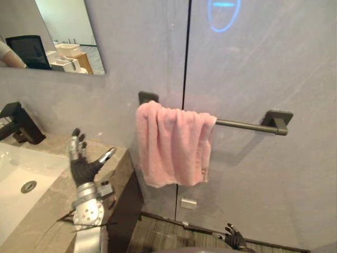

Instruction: Organize washtable

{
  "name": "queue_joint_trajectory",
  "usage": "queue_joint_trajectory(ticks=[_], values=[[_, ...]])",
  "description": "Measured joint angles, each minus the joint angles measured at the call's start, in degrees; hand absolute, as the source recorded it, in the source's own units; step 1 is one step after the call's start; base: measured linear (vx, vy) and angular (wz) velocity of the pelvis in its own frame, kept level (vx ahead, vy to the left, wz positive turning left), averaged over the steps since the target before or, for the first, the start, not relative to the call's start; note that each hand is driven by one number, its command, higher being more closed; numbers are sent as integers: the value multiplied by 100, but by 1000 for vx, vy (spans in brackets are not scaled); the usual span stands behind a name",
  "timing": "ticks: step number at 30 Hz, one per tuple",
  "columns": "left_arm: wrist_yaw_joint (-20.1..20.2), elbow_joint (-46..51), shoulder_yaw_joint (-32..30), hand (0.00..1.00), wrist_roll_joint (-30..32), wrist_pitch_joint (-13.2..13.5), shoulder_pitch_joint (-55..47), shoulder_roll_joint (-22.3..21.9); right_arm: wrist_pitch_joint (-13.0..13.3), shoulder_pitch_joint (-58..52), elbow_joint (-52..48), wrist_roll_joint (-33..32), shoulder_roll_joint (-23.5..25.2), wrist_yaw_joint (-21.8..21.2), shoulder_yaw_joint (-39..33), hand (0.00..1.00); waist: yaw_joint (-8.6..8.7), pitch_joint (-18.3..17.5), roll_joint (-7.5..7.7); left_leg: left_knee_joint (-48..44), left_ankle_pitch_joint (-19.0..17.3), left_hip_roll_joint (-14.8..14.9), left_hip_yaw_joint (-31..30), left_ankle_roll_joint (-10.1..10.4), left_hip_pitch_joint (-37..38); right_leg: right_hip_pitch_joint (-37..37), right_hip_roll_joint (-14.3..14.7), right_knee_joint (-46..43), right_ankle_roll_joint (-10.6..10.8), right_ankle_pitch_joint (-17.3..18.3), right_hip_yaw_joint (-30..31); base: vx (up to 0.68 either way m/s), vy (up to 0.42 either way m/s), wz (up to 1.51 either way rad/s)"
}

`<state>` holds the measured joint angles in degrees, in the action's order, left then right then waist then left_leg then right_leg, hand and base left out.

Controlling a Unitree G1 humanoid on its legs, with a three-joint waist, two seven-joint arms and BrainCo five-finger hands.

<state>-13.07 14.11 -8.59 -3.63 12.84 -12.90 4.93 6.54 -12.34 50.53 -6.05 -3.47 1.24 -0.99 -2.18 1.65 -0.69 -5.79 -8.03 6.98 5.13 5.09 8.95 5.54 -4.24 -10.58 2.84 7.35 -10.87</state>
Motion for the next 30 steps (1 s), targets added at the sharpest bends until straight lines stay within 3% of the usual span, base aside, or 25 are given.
queue_joint_trajectory(ticks=[5, 12, 15, 24, 30], values=[[191, -758, 543, 0, -144, -8, 343, 224, -5, 156, 100, -1, -45, -19, 94, 0, 147, 77, -16, 247, 48, 8, 61, 19, 131, -2, 45, 85, -22, -16, 77, 13, -7, -8], [151, -1223, 786, 0, -165, 81, 582, 508, -26, 273, 259, -1, -60, -15, 103, 0, 121, 144, 53, 381, 50, -4, 142, 16, 192, 56, 96, 334, -87, -82, 240, 62, 14, -4], [163, -1540, 833, 0, -62, -43, 678, 714, -28, 319, 266, 10, -75, -14, 101, 0, 137, 214, 35, 395, 44, -30, 144, 7, 281, 131, 94, 456, -95, -113, 352, 60, 27, -1], [192, -1929, 940, 0, -92, -19, 804, 697, -38, 359, 260, 24, -145, -12, 111, 0, 155, 270, 9, 392, 51, -67, 196, -22, 216, 222, 100, 890, -37, -439, 488, -66, -4, -7], [335, -2143, 1483, 0, -265, -108, 800, 707, -43, 388, 260, 123, -174, 6, 143, 0, 161, 286, -5, 389, 77, -114, 237, -55, 173, 220, 67, 1076, 31, -616, 569, -76, -1, -6]])
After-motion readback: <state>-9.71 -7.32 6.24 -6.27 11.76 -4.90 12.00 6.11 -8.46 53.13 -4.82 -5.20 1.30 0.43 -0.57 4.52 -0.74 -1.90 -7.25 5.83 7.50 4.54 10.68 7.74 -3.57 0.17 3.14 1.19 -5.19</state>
